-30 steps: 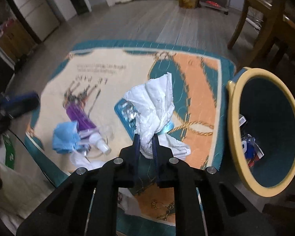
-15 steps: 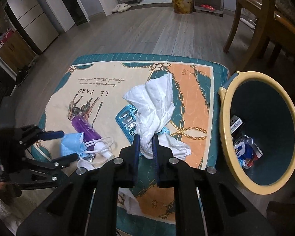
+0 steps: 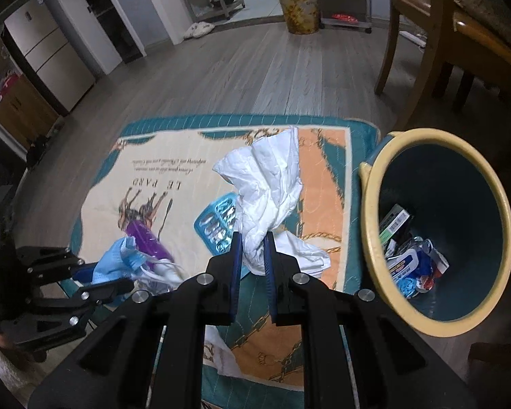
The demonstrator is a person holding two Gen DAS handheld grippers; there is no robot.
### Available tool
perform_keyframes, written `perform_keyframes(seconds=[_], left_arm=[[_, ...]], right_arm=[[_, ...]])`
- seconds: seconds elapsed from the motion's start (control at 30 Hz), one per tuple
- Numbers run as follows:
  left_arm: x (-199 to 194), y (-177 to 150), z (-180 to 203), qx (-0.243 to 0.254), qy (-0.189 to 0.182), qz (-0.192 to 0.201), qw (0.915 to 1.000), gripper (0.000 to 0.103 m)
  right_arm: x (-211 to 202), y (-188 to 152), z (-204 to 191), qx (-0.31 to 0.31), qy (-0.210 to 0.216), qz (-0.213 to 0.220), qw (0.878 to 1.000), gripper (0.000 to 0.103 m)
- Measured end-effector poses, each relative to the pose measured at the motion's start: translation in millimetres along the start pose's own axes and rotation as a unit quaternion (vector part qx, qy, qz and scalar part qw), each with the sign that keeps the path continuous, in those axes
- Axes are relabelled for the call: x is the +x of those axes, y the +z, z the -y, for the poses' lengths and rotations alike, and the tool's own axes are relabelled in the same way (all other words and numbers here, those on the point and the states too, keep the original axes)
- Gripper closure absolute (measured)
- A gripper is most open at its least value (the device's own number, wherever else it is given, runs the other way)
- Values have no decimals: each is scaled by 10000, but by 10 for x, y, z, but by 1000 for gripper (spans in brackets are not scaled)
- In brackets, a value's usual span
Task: Collect trash
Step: 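Carry the tissue and blue mask with both tools over the bin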
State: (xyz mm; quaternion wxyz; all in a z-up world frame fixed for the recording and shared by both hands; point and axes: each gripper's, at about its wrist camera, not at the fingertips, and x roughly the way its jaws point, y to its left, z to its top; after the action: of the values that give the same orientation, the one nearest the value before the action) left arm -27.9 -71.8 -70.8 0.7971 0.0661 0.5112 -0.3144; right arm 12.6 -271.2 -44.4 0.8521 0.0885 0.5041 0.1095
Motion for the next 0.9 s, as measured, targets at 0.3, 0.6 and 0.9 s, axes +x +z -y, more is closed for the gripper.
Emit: perform_keyframes(seconds=[0.3,0.6,0.9], left_arm=[[-226,357,169,-123,-350,560,9977,82],[-255,806,302,12,-146,803,9967,82],[64,1328,697,349,-102,858,9956,82]], right_arm=[[-427,183,164,203,-16,506,9985,91],[-759,272,625,420,-381,899,9943,91],[-909,217,1395,852,-947,1042,9864,91]])
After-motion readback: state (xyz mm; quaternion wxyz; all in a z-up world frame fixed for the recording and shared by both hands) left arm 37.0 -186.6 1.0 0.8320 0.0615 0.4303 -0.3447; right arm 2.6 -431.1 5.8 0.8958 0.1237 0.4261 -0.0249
